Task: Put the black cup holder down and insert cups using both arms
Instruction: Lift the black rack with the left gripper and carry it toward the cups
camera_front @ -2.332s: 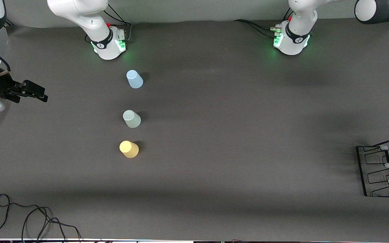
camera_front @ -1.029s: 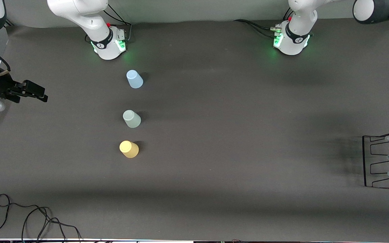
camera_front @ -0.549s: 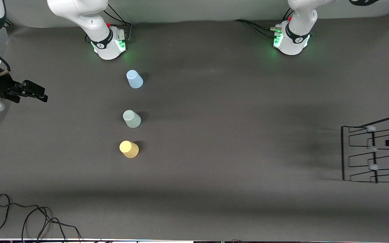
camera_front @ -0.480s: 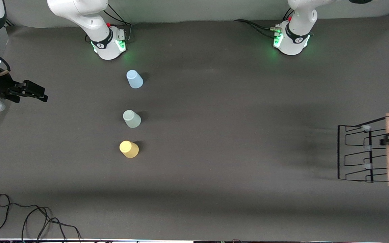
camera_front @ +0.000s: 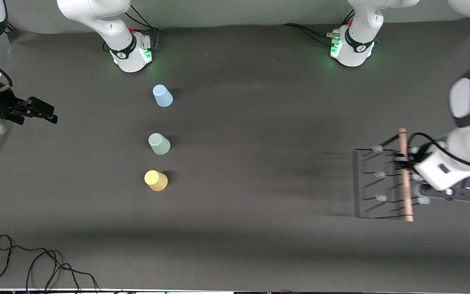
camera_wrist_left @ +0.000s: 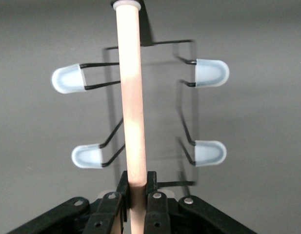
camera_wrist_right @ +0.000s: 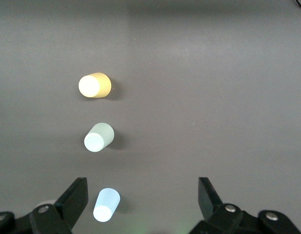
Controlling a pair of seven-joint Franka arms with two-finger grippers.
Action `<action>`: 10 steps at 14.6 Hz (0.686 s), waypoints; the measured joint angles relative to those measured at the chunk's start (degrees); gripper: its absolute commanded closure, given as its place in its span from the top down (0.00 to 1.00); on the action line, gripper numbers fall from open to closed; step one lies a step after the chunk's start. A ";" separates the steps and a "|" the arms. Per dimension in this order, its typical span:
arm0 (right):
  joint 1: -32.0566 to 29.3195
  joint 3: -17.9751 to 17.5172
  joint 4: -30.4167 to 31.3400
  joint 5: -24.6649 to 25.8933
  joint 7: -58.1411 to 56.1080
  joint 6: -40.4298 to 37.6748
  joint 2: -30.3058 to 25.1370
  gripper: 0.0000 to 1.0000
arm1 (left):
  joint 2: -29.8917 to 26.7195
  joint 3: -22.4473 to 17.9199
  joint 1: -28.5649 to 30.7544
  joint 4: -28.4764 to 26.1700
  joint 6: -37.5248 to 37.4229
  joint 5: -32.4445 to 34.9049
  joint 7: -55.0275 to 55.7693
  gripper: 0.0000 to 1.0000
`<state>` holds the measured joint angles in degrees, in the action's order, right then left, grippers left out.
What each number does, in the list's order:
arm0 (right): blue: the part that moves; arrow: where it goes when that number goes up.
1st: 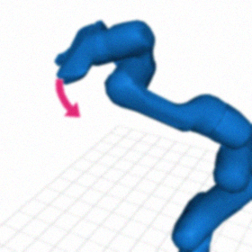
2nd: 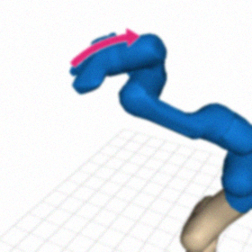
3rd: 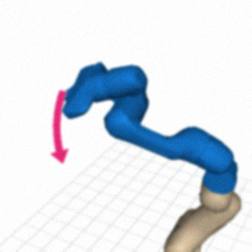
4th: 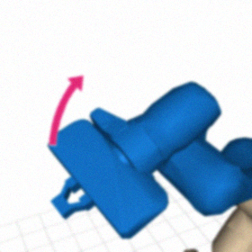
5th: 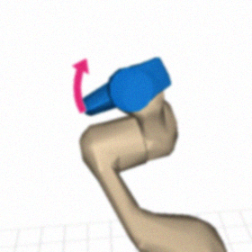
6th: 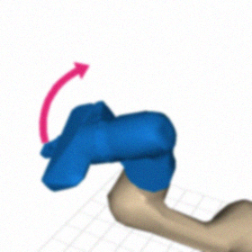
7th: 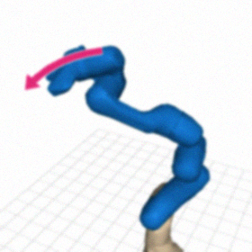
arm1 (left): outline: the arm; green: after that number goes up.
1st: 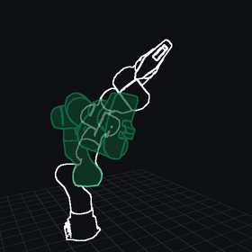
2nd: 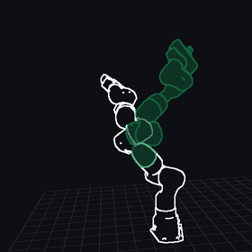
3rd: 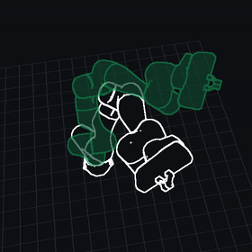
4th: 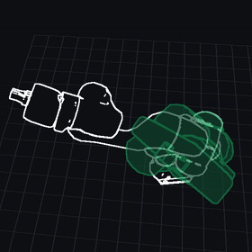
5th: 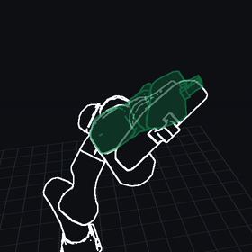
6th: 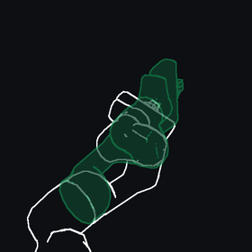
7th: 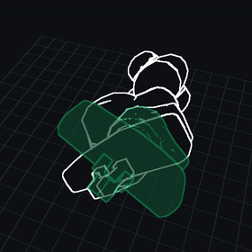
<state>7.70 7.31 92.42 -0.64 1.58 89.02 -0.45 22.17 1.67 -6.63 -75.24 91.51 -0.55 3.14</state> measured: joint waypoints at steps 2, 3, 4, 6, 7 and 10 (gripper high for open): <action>0.00 0.00 0.00 0.00 0.00 0.00 0.00 1.00 | -0.35 0.07 -3.12 -0.43 0.98 -0.18 5.62 0.00; 0.00 0.00 0.00 0.00 0.00 0.00 0.00 1.00 | -0.34 0.08 -4.84 -0.95 2.65 -0.18 8.17 0.00; 0.00 0.00 0.00 0.00 0.00 0.00 0.00 1.00 | -0.30 0.11 -6.36 -1.67 4.30 -0.18 10.22 0.00; 0.00 0.00 0.00 0.00 0.00 0.00 0.00 1.00 | -0.24 0.20 -8.68 -3.32 5.93 -0.75 12.75 0.00; 0.00 0.00 0.00 0.00 0.00 -0.01 0.00 1.00 | -0.21 0.23 -9.73 -4.25 6.21 -1.23 13.71 0.00; -0.01 0.11 0.01 0.00 0.00 -0.70 0.00 1.00 | 0.04 0.41 -14.11 -8.40 12.40 -1.90 20.01 0.00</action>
<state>7.69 7.42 92.44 -0.64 1.58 88.32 -0.46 22.21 2.08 -20.74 -83.64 103.91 -2.45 23.15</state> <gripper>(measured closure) 0.000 0.841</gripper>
